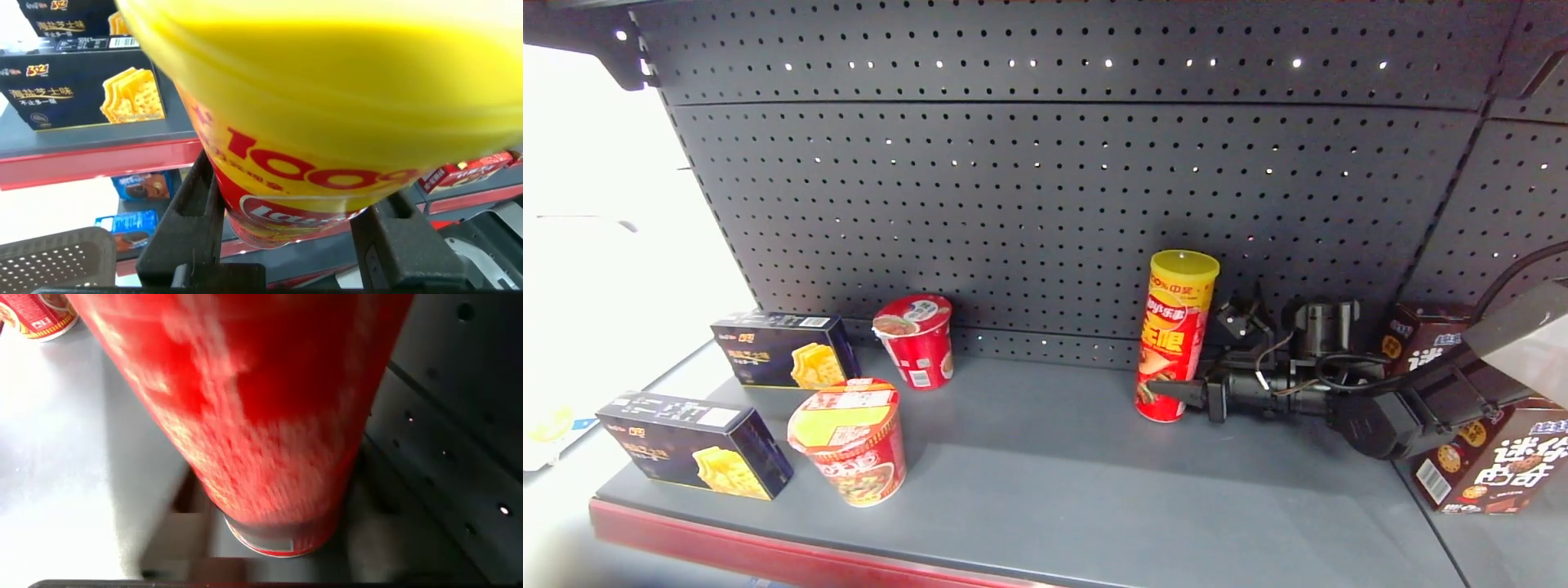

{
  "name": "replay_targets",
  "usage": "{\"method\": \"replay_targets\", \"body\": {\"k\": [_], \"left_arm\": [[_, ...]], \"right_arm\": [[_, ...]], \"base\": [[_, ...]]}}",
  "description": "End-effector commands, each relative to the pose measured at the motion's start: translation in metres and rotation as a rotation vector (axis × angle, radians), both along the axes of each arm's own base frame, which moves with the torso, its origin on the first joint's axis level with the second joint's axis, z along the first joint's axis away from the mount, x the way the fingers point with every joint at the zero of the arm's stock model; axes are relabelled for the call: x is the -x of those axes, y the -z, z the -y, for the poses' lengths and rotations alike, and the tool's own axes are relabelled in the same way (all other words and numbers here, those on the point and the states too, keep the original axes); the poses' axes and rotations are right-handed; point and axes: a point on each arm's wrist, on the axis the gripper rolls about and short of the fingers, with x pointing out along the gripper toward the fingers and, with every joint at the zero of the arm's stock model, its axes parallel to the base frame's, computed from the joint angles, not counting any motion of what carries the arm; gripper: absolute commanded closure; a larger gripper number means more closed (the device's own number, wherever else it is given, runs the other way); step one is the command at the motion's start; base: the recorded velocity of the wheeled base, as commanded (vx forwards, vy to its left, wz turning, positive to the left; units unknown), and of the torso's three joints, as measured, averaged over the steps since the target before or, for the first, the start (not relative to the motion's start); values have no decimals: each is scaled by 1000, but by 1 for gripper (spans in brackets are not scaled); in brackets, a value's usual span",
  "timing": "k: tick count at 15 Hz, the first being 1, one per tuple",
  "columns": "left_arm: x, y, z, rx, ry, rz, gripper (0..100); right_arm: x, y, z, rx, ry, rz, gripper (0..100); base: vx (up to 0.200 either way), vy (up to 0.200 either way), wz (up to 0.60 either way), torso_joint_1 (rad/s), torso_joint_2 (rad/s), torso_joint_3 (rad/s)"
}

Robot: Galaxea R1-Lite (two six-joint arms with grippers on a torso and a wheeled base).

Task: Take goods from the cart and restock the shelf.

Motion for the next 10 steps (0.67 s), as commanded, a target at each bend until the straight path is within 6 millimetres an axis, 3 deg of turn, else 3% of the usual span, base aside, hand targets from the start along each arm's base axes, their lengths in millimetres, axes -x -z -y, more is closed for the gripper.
{"method": "replay_targets", "body": {"k": [1, 2, 3, 5, 7, 10], "left_arm": [[0, 2, 0, 0, 0, -3, 100], [0, 2, 0, 0, 0, -3, 100], [0, 4, 0, 0, 0, -3, 100], [0, 8, 0, -1, 0, -9, 100], [1, 13, 0, -2, 0, -10, 100], [6, 15, -1, 12, -1, 14, 100]], "right_arm": [[5, -4, -2, 1, -2, 5, 100], [5, -4, -2, 1, -2, 5, 100], [17, -17, -4, -6, -10, 22, 100], [51, -37, 0, -9, -15, 39, 100], [80, -47, 8, -13, -29, 45, 100], [141, -58, 21, -34, -115, 47, 100]], "base": [[0, 0, 0, 0, 0, 0], [0, 0, 0, 0, 0, 0], [0, 0, 0, 0, 0, 0], [0, 0, 0, 0, 0, 0], [0, 0, 0, 0, 0, 0], [0, 0, 0, 0, 0, 0]]}}
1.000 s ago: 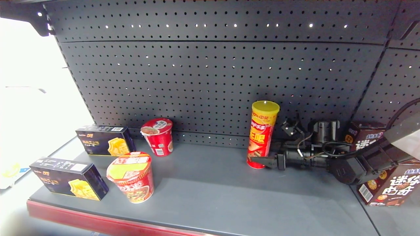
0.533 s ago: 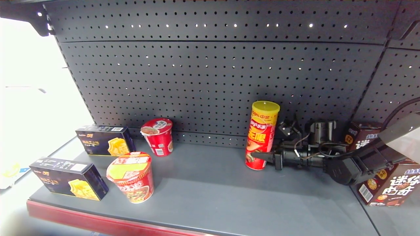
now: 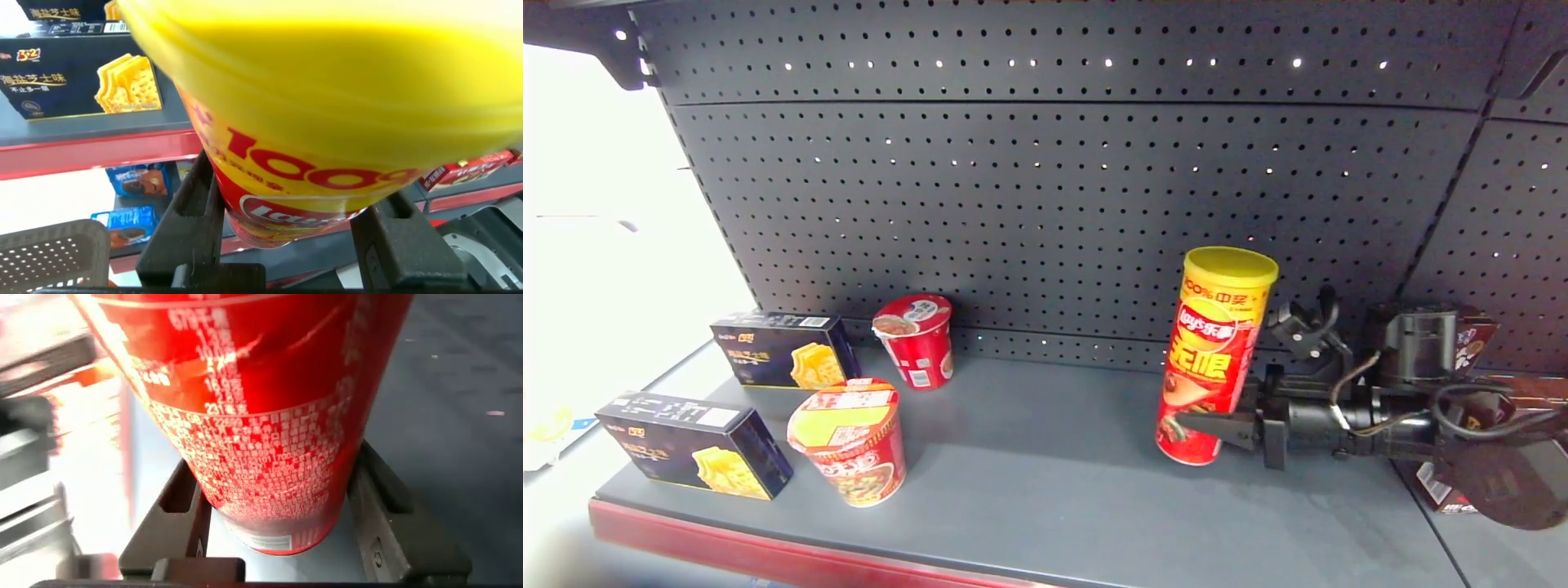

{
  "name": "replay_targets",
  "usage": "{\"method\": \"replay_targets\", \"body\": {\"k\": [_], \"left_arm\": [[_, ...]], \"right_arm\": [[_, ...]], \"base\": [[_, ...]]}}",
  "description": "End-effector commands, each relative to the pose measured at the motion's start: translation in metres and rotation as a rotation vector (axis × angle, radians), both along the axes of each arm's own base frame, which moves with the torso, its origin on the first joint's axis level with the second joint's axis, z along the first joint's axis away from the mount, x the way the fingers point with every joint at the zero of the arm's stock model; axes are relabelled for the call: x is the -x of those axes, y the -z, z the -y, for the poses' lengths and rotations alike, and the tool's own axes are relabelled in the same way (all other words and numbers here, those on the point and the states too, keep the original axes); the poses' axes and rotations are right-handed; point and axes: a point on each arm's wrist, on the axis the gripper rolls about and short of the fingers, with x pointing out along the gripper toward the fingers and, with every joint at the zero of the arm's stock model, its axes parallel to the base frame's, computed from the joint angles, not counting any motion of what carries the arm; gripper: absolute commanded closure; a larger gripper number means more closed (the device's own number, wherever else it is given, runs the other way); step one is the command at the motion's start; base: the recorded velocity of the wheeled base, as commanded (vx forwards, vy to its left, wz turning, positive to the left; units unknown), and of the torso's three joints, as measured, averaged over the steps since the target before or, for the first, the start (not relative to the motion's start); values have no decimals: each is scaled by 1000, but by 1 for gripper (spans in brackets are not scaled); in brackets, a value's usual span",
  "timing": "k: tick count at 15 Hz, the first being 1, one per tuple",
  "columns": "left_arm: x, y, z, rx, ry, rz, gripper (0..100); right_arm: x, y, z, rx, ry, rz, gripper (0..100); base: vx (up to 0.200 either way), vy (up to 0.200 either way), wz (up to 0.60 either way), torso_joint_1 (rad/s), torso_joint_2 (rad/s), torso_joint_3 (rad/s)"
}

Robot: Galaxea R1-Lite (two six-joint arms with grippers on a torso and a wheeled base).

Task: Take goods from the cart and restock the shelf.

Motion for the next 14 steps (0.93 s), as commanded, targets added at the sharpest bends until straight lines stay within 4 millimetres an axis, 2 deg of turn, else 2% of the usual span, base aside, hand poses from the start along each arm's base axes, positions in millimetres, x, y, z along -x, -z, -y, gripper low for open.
{"method": "replay_targets", "body": {"k": [1, 4, 7, 10, 14], "left_arm": [[3, 0, -1, 10, -1, 17, 100], [3, -2, -1, 11, -1, 23, 100], [3, -3, -1, 12, -1, 29, 100], [4, -5, -1, 14, -1, 37, 100], [4, -4, -1, 12, -1, 31, 100]], "right_arm": [[57, -18, 12, -35, -90, 41, 100], [84, -10, 21, -51, -173, 6, 100], [94, 0, 24, -52, -209, -36, 100], [91, 8, 22, -45, -223, -70, 100], [73, 14, 16, -38, -222, -87, 100]], "base": [[0, 0, 0, 0, 0, 0], [0, 0, 0, 0, 0, 0], [0, 0, 0, 0, 0, 0], [0, 0, 0, 0, 0, 0], [0, 0, 0, 0, 0, 0]]}}
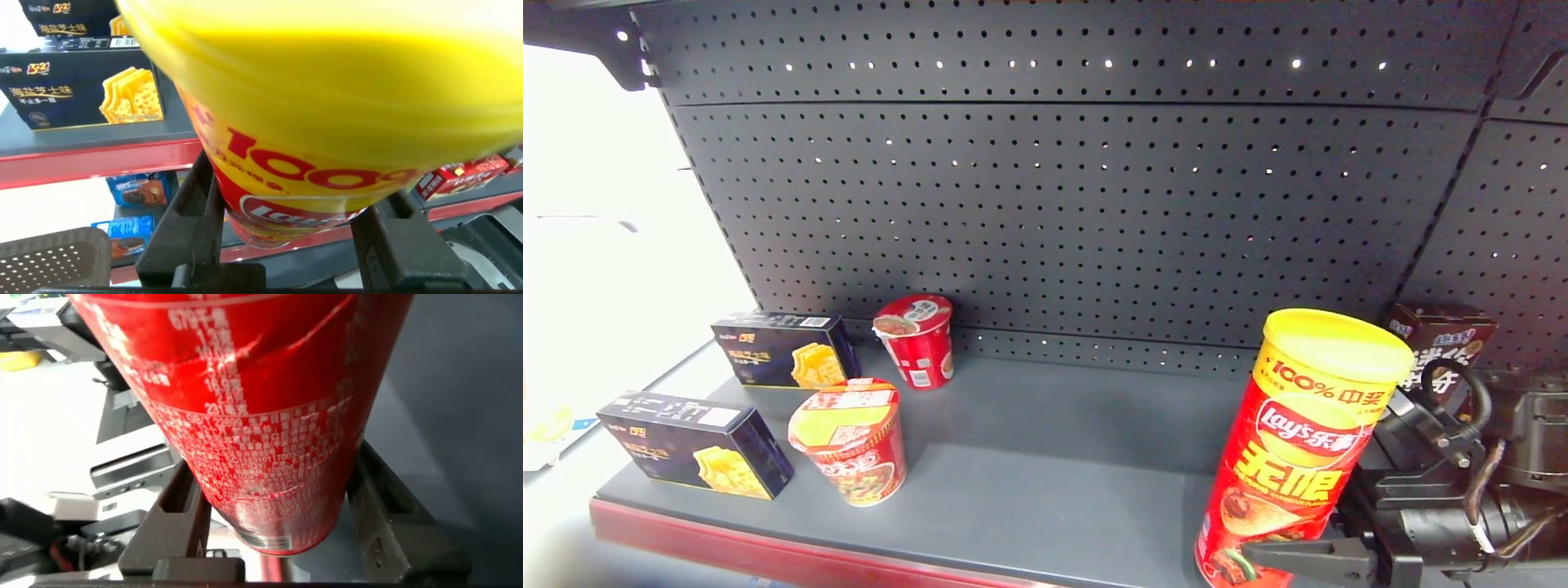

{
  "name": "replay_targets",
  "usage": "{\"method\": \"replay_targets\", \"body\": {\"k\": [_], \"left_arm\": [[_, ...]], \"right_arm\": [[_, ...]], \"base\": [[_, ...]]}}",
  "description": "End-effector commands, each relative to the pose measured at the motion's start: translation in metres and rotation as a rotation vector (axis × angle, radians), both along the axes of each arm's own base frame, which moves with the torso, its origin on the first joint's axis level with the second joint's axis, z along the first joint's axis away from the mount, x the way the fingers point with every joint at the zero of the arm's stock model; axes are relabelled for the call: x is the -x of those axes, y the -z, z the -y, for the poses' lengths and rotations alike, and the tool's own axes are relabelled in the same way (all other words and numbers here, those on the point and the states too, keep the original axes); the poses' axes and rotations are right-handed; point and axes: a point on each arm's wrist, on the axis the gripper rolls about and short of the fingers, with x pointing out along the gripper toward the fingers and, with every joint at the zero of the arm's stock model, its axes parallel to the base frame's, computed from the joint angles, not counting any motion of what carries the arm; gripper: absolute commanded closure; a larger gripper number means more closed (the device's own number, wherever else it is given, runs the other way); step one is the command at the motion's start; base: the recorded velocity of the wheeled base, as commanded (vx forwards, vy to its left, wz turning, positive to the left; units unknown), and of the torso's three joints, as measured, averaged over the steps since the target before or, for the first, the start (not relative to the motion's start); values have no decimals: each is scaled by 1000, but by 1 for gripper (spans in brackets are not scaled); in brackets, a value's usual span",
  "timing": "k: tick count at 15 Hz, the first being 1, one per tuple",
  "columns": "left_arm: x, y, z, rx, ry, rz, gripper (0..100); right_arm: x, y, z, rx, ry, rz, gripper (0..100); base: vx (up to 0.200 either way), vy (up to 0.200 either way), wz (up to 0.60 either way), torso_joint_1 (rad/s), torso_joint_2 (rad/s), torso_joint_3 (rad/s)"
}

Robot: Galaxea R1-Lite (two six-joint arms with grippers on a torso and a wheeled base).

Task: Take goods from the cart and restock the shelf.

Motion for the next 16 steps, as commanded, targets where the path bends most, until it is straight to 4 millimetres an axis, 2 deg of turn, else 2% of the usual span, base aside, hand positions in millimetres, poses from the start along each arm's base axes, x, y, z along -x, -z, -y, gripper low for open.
{"method": "replay_targets", "body": {"k": [1, 5, 16], "left_arm": [[-1, 2, 0, -1, 0, -8, 100], [-1, 2, 0, 2, 1, -9, 100], [-1, 3, 0, 12, 0, -16, 100]], "right_arm": [[-14, 6, -5, 6, 0, -16, 100], [-30, 13, -11, 15, 4, -34, 100], [-42, 36, -12, 41, 20, -97, 100]], "base": [[0, 0, 0, 0, 0, 0], [0, 0, 0, 0, 0, 0], [0, 0, 0, 0, 0, 0]]}}
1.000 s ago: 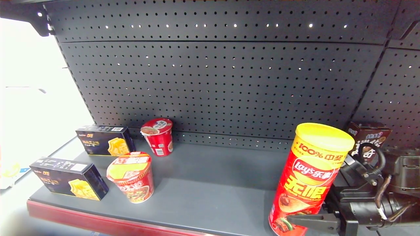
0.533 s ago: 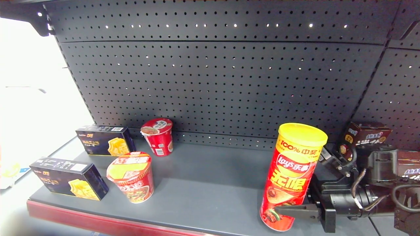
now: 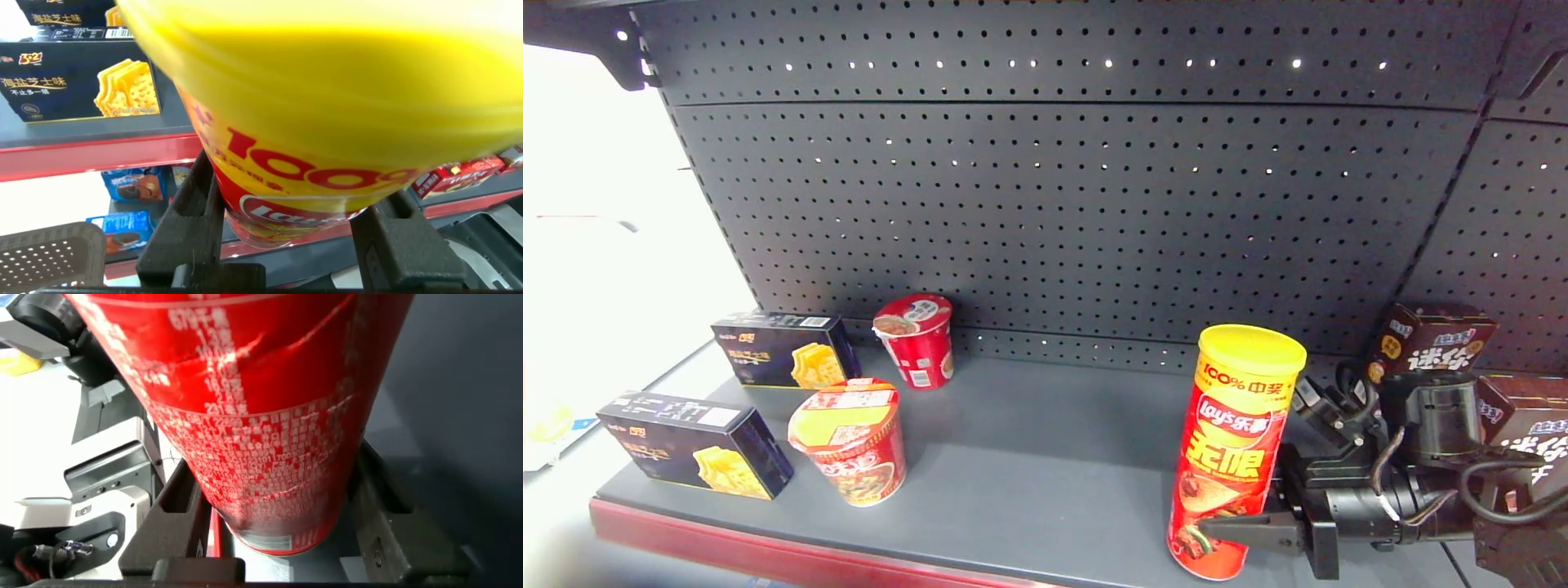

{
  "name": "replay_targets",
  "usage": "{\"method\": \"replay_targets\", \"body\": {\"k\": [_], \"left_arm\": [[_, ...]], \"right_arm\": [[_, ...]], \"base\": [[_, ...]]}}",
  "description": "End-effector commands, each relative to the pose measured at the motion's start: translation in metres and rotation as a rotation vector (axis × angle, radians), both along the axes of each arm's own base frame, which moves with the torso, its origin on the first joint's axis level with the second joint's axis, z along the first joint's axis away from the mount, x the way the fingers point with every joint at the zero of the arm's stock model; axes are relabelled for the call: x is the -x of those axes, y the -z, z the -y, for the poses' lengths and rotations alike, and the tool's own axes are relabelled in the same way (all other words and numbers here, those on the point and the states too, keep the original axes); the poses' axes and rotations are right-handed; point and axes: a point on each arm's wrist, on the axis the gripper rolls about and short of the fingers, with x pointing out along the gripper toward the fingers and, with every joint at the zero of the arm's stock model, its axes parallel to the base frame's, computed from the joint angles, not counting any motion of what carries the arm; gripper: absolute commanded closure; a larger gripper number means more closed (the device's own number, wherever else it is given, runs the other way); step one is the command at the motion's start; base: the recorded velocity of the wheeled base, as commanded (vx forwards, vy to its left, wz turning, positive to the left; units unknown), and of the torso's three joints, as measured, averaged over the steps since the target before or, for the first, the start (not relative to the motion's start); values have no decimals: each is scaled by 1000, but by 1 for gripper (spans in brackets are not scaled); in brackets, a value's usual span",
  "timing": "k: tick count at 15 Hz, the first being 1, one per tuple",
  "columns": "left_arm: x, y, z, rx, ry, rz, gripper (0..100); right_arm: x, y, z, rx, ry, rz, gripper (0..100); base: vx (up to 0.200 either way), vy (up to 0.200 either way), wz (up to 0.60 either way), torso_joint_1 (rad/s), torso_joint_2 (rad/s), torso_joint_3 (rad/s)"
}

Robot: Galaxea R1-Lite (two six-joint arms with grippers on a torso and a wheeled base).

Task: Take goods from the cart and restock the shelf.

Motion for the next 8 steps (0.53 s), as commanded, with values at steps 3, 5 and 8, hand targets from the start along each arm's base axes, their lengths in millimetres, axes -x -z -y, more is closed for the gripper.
{"method": "replay_targets", "body": {"k": [3, 5, 8], "left_arm": [[0, 0, 0, 0, 0, -1, 100], [0, 0, 0, 1, 0, -3, 100], [0, 1, 0, -1, 0, -2, 100]], "right_arm": [[-4, 7, 0, 8, 5, -23, 100], [-3, 7, 0, 8, 1, -19, 100], [-1, 8, 1, 13, 1, -16, 0]], "base": [[0, 0, 0, 0, 0, 0], [0, 0, 0, 0, 0, 0], [0, 0, 0, 0, 0, 0]]}}
